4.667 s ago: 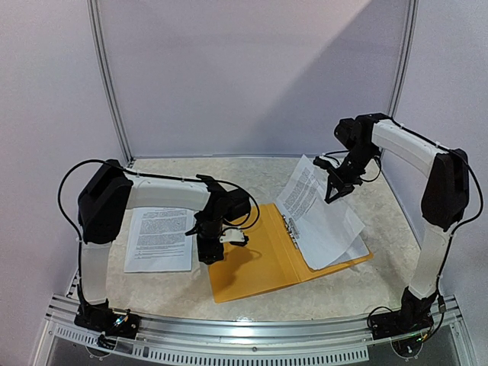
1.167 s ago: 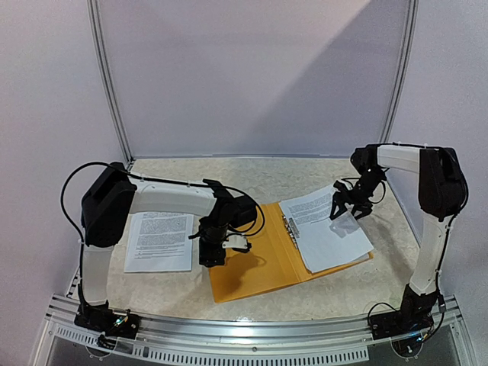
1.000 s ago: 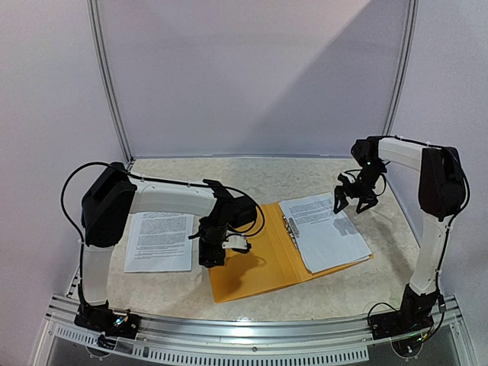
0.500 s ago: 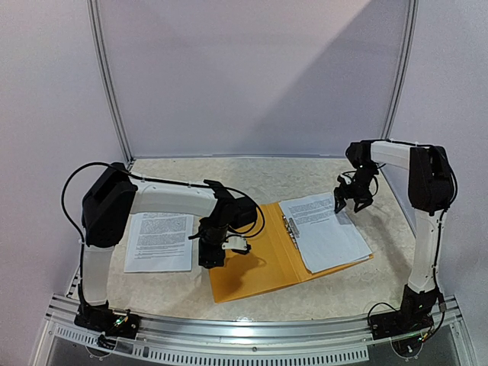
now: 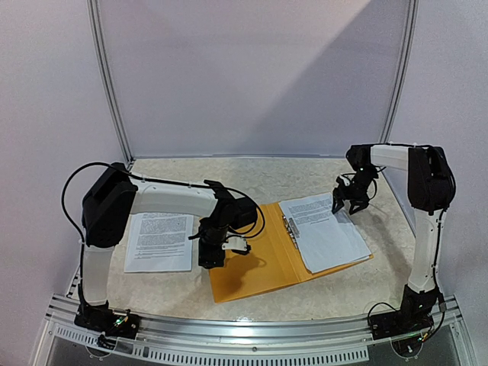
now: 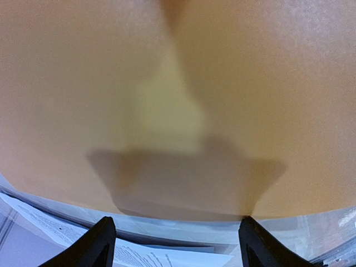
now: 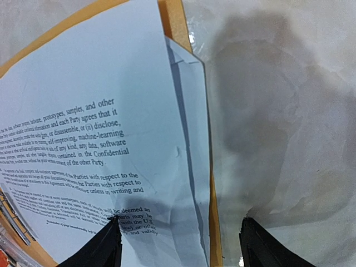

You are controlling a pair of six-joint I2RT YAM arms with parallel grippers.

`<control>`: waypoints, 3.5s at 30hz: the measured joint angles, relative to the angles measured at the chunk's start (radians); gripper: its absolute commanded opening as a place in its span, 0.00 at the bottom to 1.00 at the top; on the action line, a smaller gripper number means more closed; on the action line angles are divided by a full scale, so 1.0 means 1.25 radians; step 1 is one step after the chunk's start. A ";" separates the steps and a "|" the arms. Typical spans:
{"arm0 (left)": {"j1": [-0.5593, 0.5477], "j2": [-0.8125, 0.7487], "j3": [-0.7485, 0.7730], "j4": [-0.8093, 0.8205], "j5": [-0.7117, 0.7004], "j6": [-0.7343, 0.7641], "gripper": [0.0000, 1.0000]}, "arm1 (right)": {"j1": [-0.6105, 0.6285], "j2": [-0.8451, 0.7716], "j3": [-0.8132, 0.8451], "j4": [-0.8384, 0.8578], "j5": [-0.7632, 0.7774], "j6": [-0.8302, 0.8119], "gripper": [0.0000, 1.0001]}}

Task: Put the files into the folder
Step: Place the file in the spring clip on the folder, then close the spring clip on the folder with some files.

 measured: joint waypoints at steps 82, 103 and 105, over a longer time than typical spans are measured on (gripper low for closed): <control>0.113 0.164 0.274 0.218 0.305 -0.244 0.75 | 0.268 0.047 -0.028 0.370 -0.298 -0.150 0.29; 0.102 0.168 0.277 0.219 0.270 -0.232 0.75 | 0.268 0.056 -0.027 0.347 -0.419 -0.167 0.28; 0.100 0.168 0.277 0.219 0.266 -0.229 0.75 | 0.268 0.052 -0.029 0.362 -0.440 -0.165 0.28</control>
